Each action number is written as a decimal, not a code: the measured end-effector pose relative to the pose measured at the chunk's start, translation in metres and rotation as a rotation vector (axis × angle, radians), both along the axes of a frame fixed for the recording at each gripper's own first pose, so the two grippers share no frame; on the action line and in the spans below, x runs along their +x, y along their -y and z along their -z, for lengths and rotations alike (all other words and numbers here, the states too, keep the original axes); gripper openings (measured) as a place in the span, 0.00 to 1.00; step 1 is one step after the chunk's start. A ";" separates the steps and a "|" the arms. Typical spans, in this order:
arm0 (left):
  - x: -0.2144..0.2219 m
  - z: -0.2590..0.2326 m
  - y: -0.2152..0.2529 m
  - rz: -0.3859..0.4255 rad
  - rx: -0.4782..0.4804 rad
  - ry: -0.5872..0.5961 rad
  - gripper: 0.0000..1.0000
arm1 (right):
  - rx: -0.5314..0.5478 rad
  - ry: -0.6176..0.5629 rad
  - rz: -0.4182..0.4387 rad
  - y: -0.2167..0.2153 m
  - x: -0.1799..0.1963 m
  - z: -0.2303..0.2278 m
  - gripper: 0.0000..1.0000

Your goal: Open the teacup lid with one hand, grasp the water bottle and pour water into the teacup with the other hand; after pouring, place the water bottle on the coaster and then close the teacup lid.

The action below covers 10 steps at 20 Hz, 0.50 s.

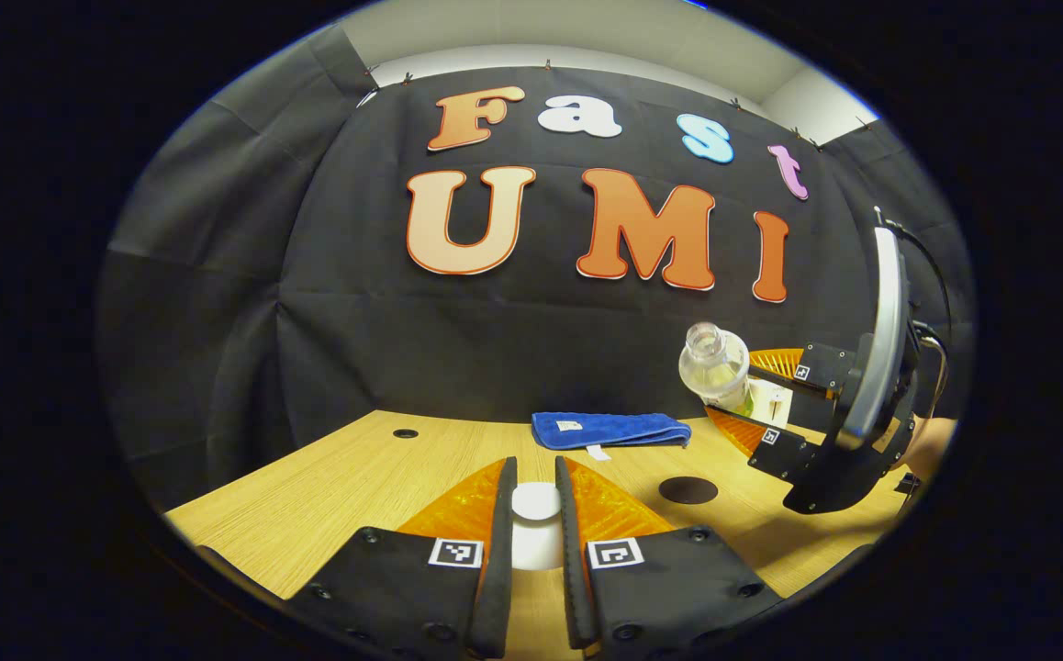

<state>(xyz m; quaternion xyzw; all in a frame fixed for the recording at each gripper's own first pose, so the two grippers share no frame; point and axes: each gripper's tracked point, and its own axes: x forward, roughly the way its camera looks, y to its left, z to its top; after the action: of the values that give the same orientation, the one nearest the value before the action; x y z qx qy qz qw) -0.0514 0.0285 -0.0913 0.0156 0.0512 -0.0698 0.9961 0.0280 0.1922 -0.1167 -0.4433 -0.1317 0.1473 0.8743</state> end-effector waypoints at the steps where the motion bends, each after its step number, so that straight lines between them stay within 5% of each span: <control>1: 0.001 0.001 0.006 0.009 -0.001 0.001 0.27 | 0.031 -0.012 0.007 0.005 0.003 -0.001 0.58; 10: 0.004 0.012 0.047 0.071 -0.010 -0.012 0.27 | 0.351 -0.297 0.028 0.032 0.033 0.037 0.59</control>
<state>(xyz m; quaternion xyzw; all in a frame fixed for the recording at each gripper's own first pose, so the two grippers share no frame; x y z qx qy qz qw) -0.0472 -0.0184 -0.1037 0.0120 0.0564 -0.1056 0.9927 0.0610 0.1603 -0.1534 -0.2597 -0.0190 0.1738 0.9497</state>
